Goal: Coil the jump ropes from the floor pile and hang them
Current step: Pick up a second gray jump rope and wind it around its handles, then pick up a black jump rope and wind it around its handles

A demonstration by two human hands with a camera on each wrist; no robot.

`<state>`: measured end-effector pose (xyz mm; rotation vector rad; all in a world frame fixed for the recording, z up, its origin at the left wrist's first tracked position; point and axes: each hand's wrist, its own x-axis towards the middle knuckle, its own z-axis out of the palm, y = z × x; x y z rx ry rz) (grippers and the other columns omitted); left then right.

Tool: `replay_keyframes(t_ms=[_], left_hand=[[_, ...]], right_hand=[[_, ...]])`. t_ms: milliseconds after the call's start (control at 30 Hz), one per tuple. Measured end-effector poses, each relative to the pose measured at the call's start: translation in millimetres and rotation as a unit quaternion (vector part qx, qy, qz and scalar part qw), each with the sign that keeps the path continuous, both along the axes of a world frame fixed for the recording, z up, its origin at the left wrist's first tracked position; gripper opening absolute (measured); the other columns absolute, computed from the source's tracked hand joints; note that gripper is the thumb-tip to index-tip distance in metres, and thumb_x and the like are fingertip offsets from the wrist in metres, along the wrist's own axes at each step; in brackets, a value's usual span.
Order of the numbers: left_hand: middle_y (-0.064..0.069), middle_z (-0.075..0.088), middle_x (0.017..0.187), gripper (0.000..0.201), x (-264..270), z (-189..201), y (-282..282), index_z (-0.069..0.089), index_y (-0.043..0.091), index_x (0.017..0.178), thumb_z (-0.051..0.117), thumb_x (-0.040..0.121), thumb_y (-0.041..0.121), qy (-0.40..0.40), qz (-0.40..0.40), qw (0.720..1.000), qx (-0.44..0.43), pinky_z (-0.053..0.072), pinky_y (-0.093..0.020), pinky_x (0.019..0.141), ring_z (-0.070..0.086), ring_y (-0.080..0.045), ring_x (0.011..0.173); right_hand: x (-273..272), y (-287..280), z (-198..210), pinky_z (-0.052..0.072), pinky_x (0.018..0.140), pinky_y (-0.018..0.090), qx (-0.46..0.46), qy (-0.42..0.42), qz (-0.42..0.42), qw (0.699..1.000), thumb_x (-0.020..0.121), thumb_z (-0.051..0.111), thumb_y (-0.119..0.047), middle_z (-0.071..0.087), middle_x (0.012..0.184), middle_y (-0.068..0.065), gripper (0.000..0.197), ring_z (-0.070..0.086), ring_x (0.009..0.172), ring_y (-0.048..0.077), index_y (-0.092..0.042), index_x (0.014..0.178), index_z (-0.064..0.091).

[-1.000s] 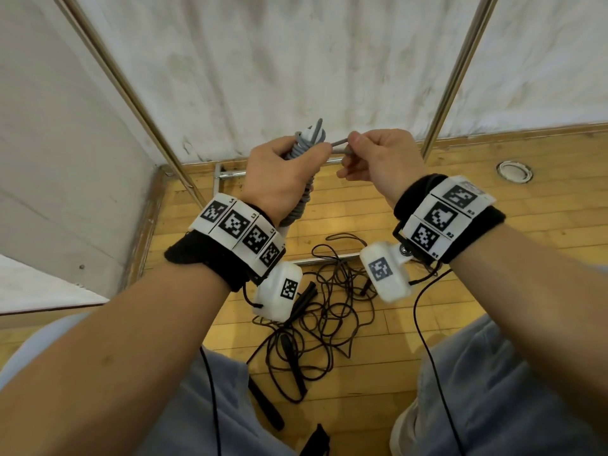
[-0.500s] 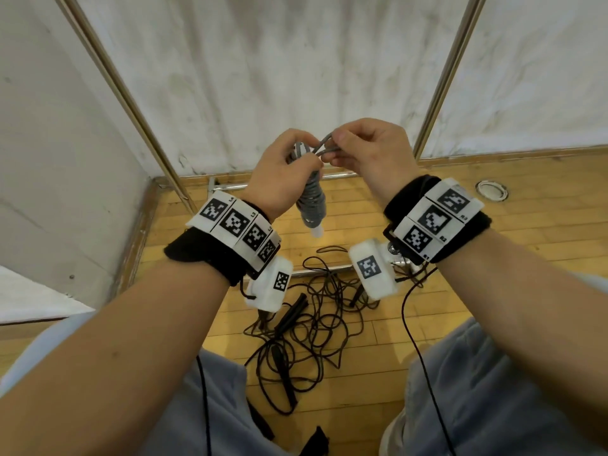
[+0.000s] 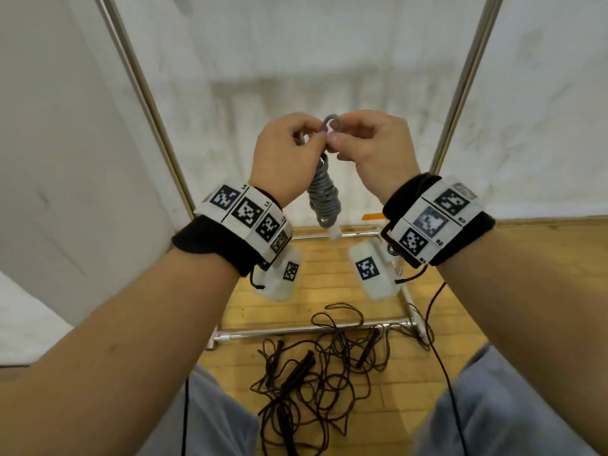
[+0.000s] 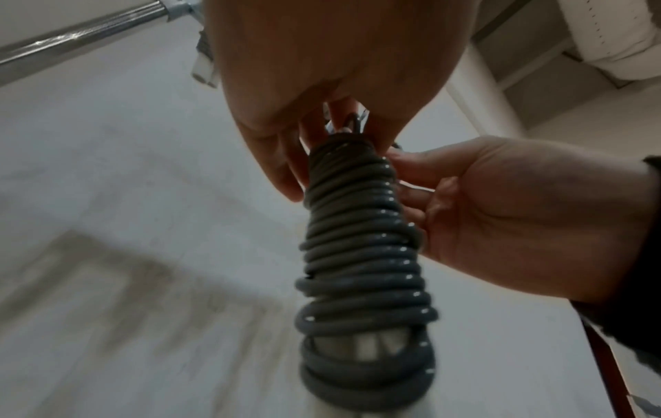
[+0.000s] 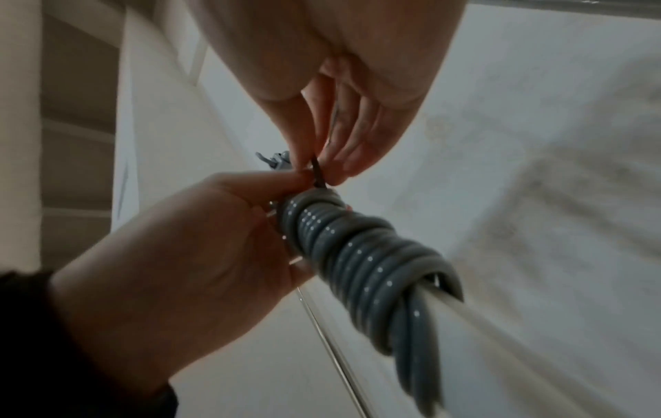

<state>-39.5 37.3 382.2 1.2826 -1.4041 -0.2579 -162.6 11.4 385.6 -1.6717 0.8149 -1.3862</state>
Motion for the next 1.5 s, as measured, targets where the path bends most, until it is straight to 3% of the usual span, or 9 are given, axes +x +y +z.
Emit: replay_keyframes(t_ms=[167,400,733,900,1033,1133,1267,1367,1500], left_hand=[[0.009,0.065,0.073,0.009,16,59,-9,0.07,0.016,0.079,0.063,0.083,0.012,-0.016,0.022,0.999,-0.033,0.049,-0.03,0.076,0.059,-0.013,0.075],[0.013,0.062,0.067,0.014,53,131,-26,0.067,0.021,0.073,0.063,0.083,0.012,-0.01,0.071,0.993,-0.099,0.046,-0.013,0.064,0.057,-0.003,0.066],[0.01,0.065,0.065,0.014,104,218,-65,0.072,0.02,0.076,0.061,0.084,0.019,-0.028,0.155,0.974,-0.164,0.049,-0.023,0.063,0.057,-0.006,0.06],[0.012,0.067,0.063,0.016,123,258,-74,0.072,0.027,0.068,0.064,0.079,0.018,-0.002,0.167,0.967,-0.194,0.05,-0.024,0.06,0.059,-0.004,0.058],[0.009,0.069,0.071,0.012,128,278,-81,0.074,0.022,0.073,0.065,0.074,0.014,-0.005,0.199,0.963,-0.181,0.056,-0.028,0.07,0.065,-0.01,0.071],[0.005,0.071,0.074,0.009,129,278,-83,0.075,0.019,0.075,0.067,0.074,0.017,-0.035,0.211,0.966,-0.145,0.057,-0.03,0.07,0.066,-0.015,0.074],[0.004,0.068,0.071,0.011,129,274,-84,0.073,0.02,0.071,0.064,0.077,0.016,-0.06,0.224,0.966,-0.111,0.053,-0.025,0.061,0.063,-0.015,0.07],[0.003,0.063,0.063,0.018,127,269,-82,0.069,0.018,0.067,0.058,0.078,0.01,-0.096,0.226,0.966,-0.079,0.042,-0.022,0.049,0.057,-0.016,0.061],[-0.003,0.071,0.083,0.02,124,259,-75,0.074,0.013,0.084,0.054,0.085,0.013,-0.152,0.234,0.958,-0.072,0.049,-0.028,0.063,0.063,-0.02,0.075]], right_hand=[[16,-13,57,0.048,0.056,0.017,-0.016,-0.018,-0.003,1.0,0.081,0.065,0.003,0.065,0.066,0.002,0.021,0.063,0.054,0.005,-0.015,0.073,0.06],[50,-35,134,0.048,0.053,0.015,-0.067,-0.015,0.028,0.997,0.086,0.058,0.003,0.065,0.067,0.003,0.012,0.059,0.05,0.005,-0.007,0.087,0.066],[113,-69,227,0.048,0.051,0.012,-0.111,-0.021,0.033,0.993,0.094,0.049,0.0,0.06,0.067,0.005,0.019,0.056,0.055,0.012,0.004,0.105,0.063],[140,-84,270,0.056,0.054,0.026,-0.141,-0.029,-0.018,0.989,0.088,0.058,-0.004,0.065,0.066,0.006,0.023,0.064,0.054,0.016,-0.015,0.068,0.057],[153,-97,283,0.059,0.068,0.045,-0.132,-0.003,-0.074,0.988,0.086,0.06,-0.007,0.07,0.075,0.014,0.024,0.07,0.069,0.029,-0.016,0.063,0.057],[155,-102,283,0.059,0.067,0.047,-0.121,0.039,-0.089,0.988,0.086,0.059,-0.006,0.07,0.077,0.019,0.025,0.07,0.071,0.033,-0.01,0.061,0.057],[151,-106,277,0.059,0.059,0.032,-0.105,0.063,-0.058,0.991,0.087,0.059,-0.007,0.068,0.068,0.012,0.027,0.067,0.057,0.02,-0.009,0.061,0.056],[152,-106,271,0.059,0.07,0.041,-0.112,0.09,-0.066,0.987,0.086,0.056,-0.005,0.07,0.075,0.014,0.021,0.07,0.069,0.025,-0.008,0.066,0.056],[149,-98,258,0.057,0.077,0.044,-0.109,0.092,-0.042,0.989,0.086,0.057,-0.004,0.069,0.082,0.013,0.025,0.07,0.077,0.027,-0.017,0.064,0.053]])
